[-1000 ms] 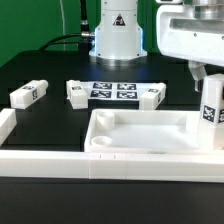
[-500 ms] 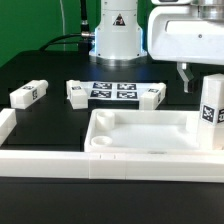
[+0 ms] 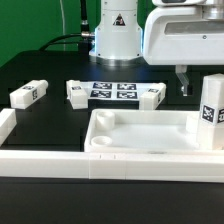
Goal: Assemble desk
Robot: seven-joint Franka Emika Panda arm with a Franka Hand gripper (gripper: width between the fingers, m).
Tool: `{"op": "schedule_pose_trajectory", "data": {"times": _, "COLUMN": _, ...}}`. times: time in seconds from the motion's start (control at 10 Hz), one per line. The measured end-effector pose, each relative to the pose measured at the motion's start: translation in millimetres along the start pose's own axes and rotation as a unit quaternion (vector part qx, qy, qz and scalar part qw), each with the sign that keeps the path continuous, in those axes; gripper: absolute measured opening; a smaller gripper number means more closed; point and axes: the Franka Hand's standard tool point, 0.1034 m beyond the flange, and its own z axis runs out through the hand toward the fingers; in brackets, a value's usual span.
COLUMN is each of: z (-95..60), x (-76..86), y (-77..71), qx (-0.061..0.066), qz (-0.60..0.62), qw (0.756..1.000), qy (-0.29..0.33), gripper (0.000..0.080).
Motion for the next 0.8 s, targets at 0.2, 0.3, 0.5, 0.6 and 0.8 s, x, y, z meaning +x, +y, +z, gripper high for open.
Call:
{"op": "schedule_pose_trajectory", "data": {"times": 0.2, "z": -1.1, "x": 1.0, "y": -1.4, "qx": -0.004, "qz": -0.112, "qw": 0.994, "qy": 0.002, "gripper": 0.0649}}
{"op": "schedule_pose_trajectory", "data": {"times": 0.3, "z": -0.5, "x": 1.0, "y": -0.6, "qx": -0.005, "qz": -0.134, "qw": 0.991, "qy": 0.001, "gripper": 0.0649}}
{"op": "schedule_pose_trajectory", "data": {"times": 0.5, "z": 0.2, "x": 1.3, "y": 1.4, "qx": -0.005, "qz": -0.212, "qw": 0.977, "qy": 0.000, "gripper": 0.0649}}
{"op": "schedule_pose_trajectory", "data": {"times": 0.6, "z": 0.4, "x": 1.2, "y": 1.9, "qx": -0.005, "qz": -0.234, "qw": 0.972, "qy": 0.000, "gripper": 0.0649}}
{"op": "schedule_pose_trajectory", "data": {"times": 0.8, "z": 0.6, "x": 1.1, "y": 2.4, "qx": -0.006, "qz": -0.286, "qw": 0.958, "qy": -0.001, "gripper": 0.0649}}
